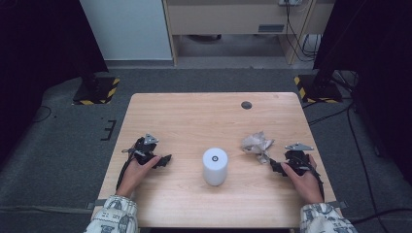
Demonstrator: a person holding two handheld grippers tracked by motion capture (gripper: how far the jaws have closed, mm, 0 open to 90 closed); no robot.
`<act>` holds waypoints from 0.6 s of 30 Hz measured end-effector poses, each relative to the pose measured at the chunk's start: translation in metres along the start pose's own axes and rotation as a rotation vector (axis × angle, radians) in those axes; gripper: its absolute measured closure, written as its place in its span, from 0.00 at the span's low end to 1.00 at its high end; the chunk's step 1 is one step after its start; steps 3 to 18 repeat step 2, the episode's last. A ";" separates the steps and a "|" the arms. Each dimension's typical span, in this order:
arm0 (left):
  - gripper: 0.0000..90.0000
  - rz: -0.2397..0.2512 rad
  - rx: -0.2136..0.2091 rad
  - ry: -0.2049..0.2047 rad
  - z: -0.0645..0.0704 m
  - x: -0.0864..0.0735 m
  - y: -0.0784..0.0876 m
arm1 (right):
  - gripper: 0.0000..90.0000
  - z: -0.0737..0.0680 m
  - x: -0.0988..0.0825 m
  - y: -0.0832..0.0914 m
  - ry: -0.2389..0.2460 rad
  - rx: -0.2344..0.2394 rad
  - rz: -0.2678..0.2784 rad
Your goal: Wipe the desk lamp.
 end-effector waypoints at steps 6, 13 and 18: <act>0.00 -0.001 0.004 0.003 0.000 0.000 0.000 | 0.05 0.000 0.000 0.000 -0.002 -0.002 0.000; 0.00 -0.001 0.004 0.003 0.000 0.000 0.000 | 0.05 0.000 0.000 0.000 -0.002 -0.002 0.000; 0.00 -0.001 0.004 0.003 0.000 0.000 0.000 | 0.05 0.000 0.000 0.000 -0.002 -0.002 0.000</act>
Point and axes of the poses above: each handheld gripper's, and its own axes: y roughly backward along the jaws, x roughly out of its top, z roughly to its right, the point moved 5 cm from there along -y, roughly forward along the jaws, and after that the axes turned 9 degrees about -y, right-handed, at the moved point
